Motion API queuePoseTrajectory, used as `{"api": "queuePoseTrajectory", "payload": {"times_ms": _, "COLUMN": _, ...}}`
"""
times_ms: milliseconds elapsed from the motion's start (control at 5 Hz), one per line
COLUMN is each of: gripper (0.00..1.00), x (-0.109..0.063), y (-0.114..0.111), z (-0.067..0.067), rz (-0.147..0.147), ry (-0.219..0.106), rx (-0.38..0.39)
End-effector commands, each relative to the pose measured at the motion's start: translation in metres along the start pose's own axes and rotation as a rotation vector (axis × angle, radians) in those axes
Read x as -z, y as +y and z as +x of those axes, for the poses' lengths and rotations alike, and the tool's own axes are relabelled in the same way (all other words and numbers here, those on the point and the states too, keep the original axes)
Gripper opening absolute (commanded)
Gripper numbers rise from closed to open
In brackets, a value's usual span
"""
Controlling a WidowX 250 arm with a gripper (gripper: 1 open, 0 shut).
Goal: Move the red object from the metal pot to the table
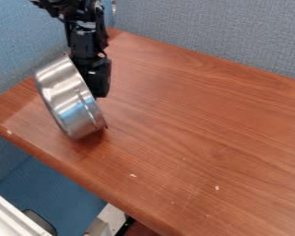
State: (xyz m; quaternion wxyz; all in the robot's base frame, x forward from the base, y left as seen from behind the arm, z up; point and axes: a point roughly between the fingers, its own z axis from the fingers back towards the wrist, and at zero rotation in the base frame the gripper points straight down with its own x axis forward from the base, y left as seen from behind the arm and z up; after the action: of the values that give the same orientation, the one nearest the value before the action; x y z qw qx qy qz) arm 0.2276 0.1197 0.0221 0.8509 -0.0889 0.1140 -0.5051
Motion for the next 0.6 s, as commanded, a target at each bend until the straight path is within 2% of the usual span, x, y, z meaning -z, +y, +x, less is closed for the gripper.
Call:
{"api": "queuePoseTrajectory", "payload": {"times_ms": 0, "gripper": 0.00, "x": 0.035, "y": -0.022, "z": 0.010, "rz": -0.078, "ry": -0.018, "rx": 0.004}}
{"api": "queuePoseTrajectory", "payload": {"times_ms": 200, "gripper": 1.00, "x": 0.034, "y": -0.022, "z": 0.000, "rz": -0.066, "ry": -0.008, "rx": 0.007}}
{"api": "queuePoseTrajectory", "payload": {"times_ms": 400, "gripper": 1.00, "x": 0.034, "y": -0.020, "z": -0.009, "rz": -0.048, "ry": 0.002, "rx": 0.010}}
